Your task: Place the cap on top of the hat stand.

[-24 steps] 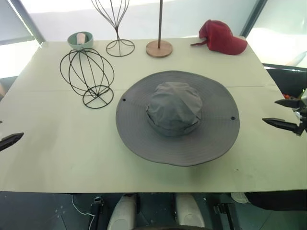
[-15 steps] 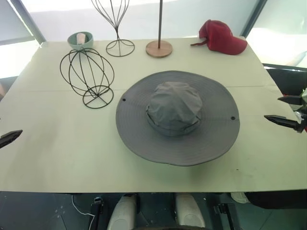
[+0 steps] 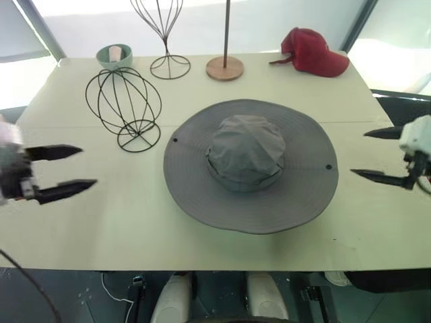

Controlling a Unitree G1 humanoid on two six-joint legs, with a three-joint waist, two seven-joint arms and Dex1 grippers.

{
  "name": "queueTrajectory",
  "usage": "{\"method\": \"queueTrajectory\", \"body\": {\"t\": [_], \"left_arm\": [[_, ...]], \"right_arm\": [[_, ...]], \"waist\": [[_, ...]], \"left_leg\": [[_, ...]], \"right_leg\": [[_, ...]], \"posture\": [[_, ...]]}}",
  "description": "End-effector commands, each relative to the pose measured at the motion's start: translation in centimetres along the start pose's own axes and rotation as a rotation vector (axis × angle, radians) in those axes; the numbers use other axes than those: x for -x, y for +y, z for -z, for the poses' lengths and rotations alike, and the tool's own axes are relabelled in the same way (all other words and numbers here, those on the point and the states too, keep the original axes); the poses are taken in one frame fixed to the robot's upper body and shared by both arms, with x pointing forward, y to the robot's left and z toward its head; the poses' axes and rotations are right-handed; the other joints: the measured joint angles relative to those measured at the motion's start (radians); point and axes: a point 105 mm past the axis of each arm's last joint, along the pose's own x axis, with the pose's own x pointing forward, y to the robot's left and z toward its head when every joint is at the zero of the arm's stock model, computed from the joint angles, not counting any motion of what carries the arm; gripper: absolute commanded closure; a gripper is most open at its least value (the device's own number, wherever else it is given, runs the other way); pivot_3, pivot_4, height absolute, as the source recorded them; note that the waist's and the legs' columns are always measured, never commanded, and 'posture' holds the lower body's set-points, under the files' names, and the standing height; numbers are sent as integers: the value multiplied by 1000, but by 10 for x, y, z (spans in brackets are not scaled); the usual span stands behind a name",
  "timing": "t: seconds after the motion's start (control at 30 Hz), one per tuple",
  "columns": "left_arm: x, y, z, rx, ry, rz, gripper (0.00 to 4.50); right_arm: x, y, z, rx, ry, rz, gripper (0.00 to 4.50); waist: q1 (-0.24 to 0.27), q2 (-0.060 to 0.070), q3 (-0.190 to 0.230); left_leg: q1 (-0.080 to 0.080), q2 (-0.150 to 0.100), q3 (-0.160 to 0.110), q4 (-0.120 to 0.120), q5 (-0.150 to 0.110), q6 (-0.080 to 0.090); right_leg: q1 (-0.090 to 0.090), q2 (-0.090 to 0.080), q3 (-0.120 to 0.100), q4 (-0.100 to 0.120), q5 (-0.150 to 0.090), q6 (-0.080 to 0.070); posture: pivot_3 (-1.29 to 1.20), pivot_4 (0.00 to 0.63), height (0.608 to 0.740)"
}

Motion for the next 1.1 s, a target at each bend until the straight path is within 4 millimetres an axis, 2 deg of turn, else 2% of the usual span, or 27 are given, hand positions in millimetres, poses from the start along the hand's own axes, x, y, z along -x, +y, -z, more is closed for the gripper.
{"method": "queueTrajectory", "body": {"t": [0.03, 0.23, 0.37, 0.53, 0.87, 0.97, 1.0, 1.03, 1.1], "left_arm": [[-20, -16, -7, -69, 35, 153, 46], [-44, -20, -6, -74, 22, 275, 46], [-55, -17, -8, -77, 6, 312, 46], [-66, -16, -13, -89, -15, 329, 46], [-74, -17, -20, -85, -49, 308, 46], [-74, -18, -22, -85, -53, 301, 0], [-73, -18, -23, -85, -55, 297, 0], [-73, -19, -23, -84, -56, 295, 0], [-73, -18, -23, -80, -57, 287, 0]], "right_arm": [[-7, 27, -41, 160, -41, -40, 38], [-8, 75, -45, 280, 27, -133, 38], [-15, 95, -36, 361, 75, -141, 38], [-37, 109, -24, 418, 87, -88, 38], [-93, 111, -8, 404, 56, 161, 38], [-98, 111, -6, 389, 58, 179, 921], [-98, 111, -4, 382, 62, 180, 1503], [-98, 111, -3, 378, 65, 180, 1824], [-97, 110, -1, 367, 70, 182, 2845]], "waist": [[2, 0, 0], [10, -2, 0], [16, -3, 0], [15, -4, -1], [20, -6, -2], [23, -7, -2], [23, -7, -2], [24, -7, -2], [24, -7, -2]], "left_leg": [[0, 0, 0, 0, 0, 0], [0, -1, 1, 3, 0, 0], [1, -1, 0, 5, 0, 0], [1, 0, 1, 6, 0, 0], [0, 0, 0, 9, 0, 0], [0, 0, 0, 10, 0, 0], [0, 0, 0, 10, 0, 0], [0, 0, 0, 11, 0, 0], [0, 0, 0, 11, 0, 0]], "right_leg": [[0, 0, 0, 0, 0, 0], [3, 0, 1, -1, 0, 0], [4, 0, 1, -1, 1, 1], [4, 1, 1, -1, 2, 0], [4, 2, 2, -1, 3, 0], [5, 2, 2, 0, 3, -1], [5, 2, 2, 0, 3, -1], [5, 2, 2, 0, 3, -1], [5, 2, 2, 0, 3, -1]], "posture": [[0, 150, 740], [0, 150, 740], [0, 150, 740], [0, 150, 740], [0, 150, 740], [0, 150, 740], [0, 150, 740], [0, 150, 740], [0, 150, 740]]}}
